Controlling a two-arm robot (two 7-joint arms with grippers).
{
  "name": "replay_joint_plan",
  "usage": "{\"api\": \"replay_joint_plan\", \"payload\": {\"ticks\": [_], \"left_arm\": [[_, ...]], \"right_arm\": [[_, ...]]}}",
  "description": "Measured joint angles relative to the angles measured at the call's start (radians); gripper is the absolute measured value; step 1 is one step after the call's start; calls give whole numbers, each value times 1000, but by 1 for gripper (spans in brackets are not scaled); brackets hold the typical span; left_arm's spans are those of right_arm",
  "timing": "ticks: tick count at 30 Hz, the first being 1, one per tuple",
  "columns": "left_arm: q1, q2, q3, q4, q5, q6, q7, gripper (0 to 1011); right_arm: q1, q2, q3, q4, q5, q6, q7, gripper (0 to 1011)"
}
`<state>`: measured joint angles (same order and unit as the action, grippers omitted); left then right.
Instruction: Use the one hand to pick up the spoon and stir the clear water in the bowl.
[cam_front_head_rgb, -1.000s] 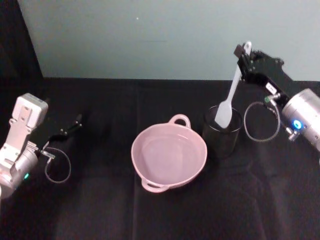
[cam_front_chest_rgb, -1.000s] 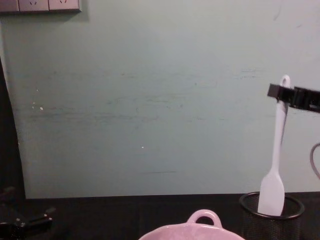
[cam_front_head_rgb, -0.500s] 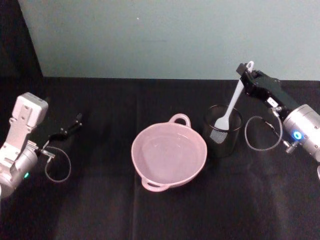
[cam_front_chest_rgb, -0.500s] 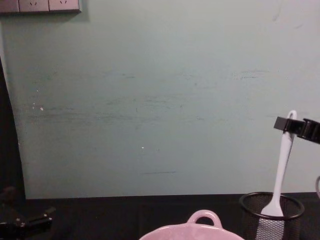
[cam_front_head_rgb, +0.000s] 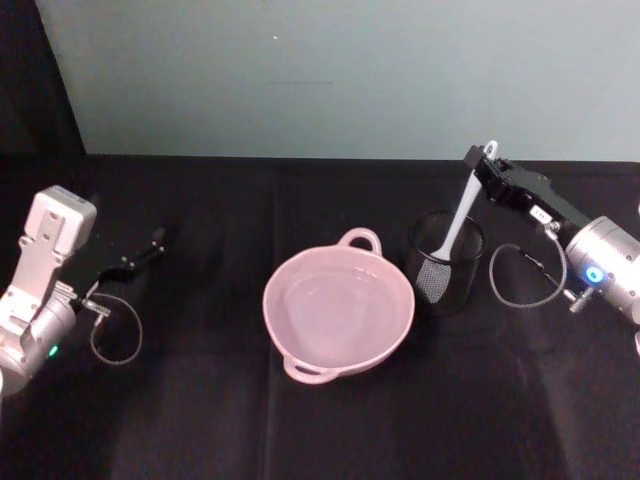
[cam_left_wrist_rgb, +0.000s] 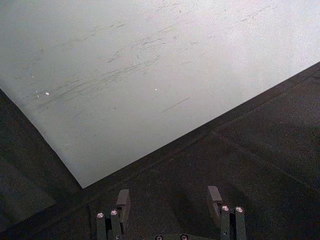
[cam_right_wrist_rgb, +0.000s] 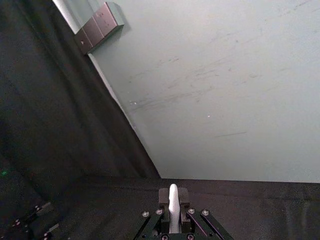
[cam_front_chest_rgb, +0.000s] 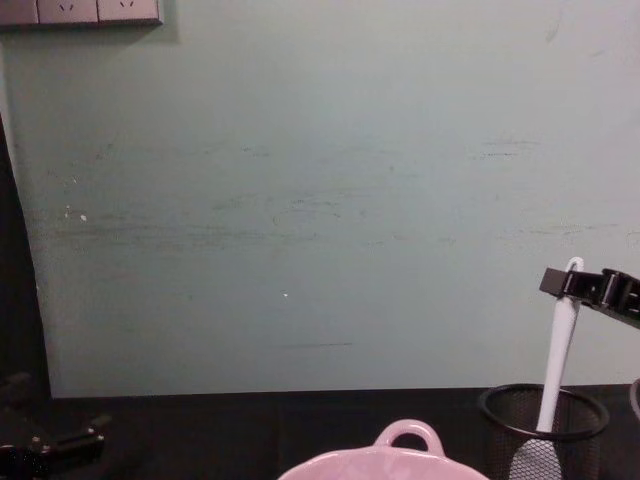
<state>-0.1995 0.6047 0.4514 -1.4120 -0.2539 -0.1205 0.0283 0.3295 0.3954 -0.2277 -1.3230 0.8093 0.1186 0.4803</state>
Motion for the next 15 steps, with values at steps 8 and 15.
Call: {"api": "replay_joint_plan", "payload": {"ticks": [8,15], "left_arm": [[0,0,0,0,0,0,0,1011],[0,0,0,0,0,0,0,1011]], "right_arm": [[31,5,-23,57,28,2,37,116],[43,16,-38,78,35,-4,30,127]]}}
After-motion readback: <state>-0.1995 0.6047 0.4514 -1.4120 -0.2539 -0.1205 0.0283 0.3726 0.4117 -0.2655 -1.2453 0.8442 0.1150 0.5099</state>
